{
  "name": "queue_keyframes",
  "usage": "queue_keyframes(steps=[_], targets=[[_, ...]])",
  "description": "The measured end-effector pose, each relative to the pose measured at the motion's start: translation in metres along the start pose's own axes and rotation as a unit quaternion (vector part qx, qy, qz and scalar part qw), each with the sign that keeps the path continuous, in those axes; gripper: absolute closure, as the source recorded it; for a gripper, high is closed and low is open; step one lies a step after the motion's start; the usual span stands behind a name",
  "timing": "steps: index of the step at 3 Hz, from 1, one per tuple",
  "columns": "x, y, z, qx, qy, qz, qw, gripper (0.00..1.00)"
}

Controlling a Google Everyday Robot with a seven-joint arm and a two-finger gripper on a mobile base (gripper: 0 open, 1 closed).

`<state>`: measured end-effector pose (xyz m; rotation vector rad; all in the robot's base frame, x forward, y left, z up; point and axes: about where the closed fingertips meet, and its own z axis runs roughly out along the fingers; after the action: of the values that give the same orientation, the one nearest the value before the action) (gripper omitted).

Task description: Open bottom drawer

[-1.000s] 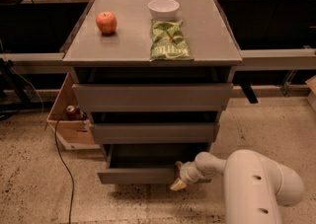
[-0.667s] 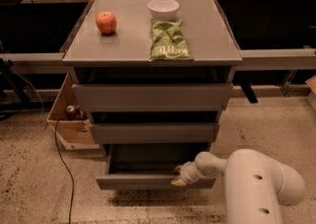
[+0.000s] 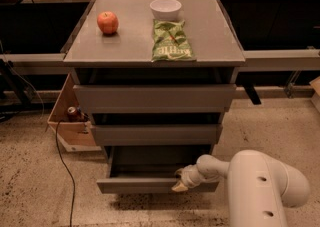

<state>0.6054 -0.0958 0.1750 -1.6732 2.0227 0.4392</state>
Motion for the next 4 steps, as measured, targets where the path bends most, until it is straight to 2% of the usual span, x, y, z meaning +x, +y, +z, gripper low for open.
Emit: queue_keyframes(steps=[1,2,3,4], targets=[[-0.005,0.024,-0.006,-0.033,0.022,-0.027,0.9989,0.01],[-0.011,0.039,-0.01,-0.059,0.038,-0.048,0.9964,0.0],[-0.019,0.036,-0.022,-0.062,0.04,-0.061,0.9954,0.0],[-0.027,0.021,-0.043,-0.048,0.024,-0.058,0.9969,0.18]])
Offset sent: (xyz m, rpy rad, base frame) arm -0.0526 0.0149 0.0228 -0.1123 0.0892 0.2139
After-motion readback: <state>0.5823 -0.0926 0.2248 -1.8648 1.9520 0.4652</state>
